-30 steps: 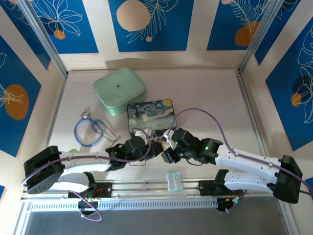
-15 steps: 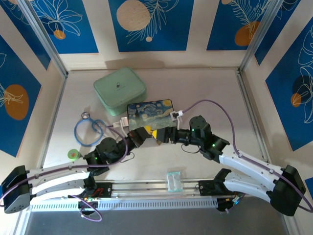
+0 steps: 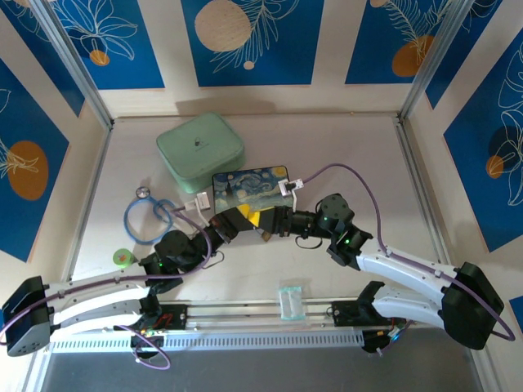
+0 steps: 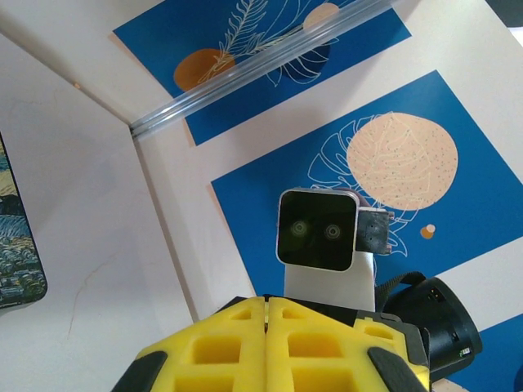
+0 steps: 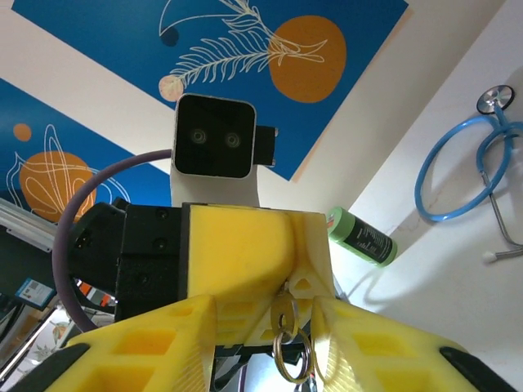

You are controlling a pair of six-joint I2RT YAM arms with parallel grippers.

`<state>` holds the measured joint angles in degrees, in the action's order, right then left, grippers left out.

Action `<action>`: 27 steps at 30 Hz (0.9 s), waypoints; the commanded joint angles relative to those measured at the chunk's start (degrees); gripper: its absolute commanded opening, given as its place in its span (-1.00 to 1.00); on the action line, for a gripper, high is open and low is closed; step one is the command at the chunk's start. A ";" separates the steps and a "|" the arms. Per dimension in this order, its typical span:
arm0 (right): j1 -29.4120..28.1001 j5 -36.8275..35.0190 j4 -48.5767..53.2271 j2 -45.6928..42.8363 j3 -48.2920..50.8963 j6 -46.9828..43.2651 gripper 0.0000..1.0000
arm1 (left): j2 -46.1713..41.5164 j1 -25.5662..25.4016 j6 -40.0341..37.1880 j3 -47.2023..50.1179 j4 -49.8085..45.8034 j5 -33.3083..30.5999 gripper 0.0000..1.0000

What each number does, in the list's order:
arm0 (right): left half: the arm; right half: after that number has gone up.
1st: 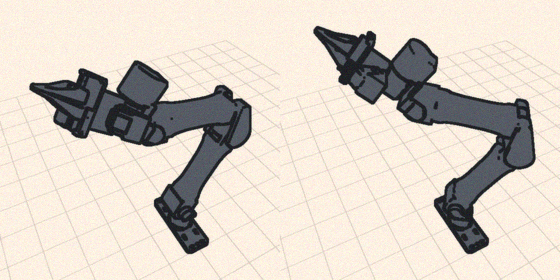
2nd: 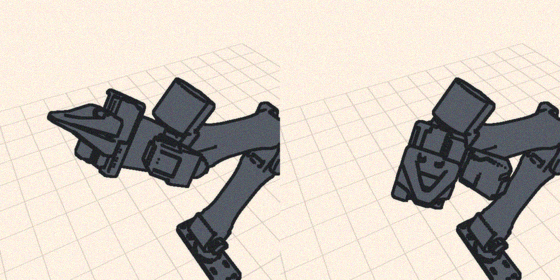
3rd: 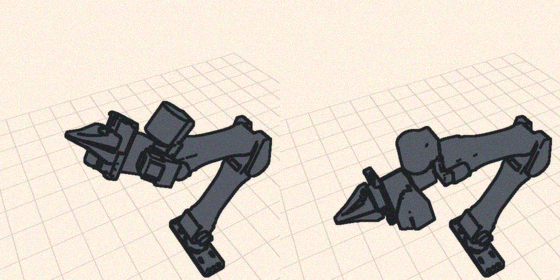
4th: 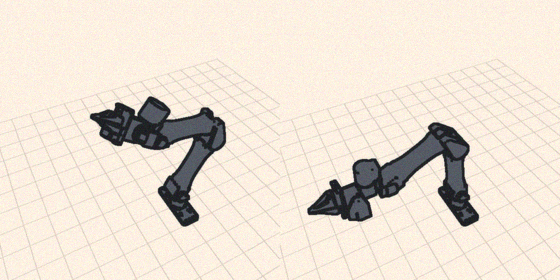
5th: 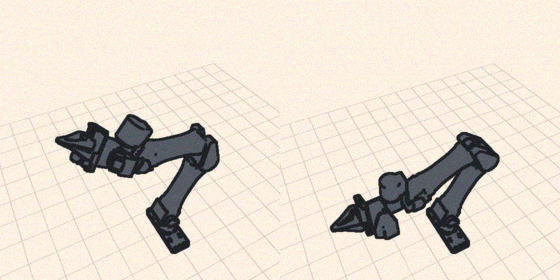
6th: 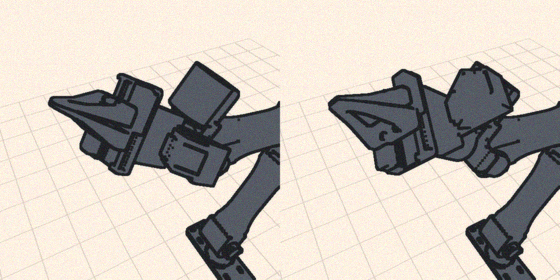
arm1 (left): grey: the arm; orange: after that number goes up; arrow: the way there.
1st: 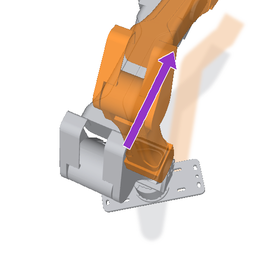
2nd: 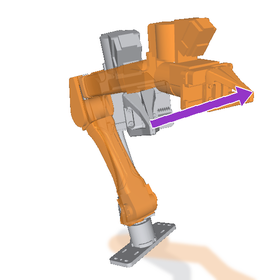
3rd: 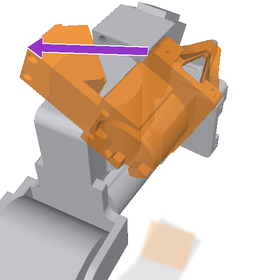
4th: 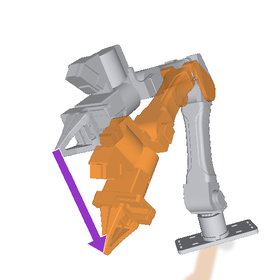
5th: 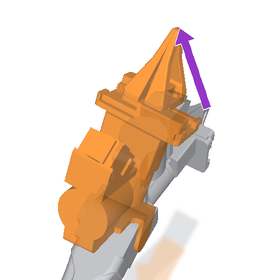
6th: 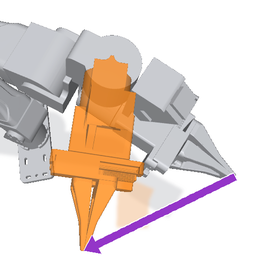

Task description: Unlock a padlock with a key

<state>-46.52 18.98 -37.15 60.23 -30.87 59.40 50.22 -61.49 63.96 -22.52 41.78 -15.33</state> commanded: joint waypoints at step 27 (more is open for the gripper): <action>0.56 0.27 0.13 1.44 -0.57 -0.89 -0.38 | 0.74 0.33 1.04 0.48 1.71 -0.03 -1.00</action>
<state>-46.00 19.53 -36.69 61.04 -30.52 59.46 50.83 -61.36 64.62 -22.00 42.98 -15.70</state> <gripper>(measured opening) 0.311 0.053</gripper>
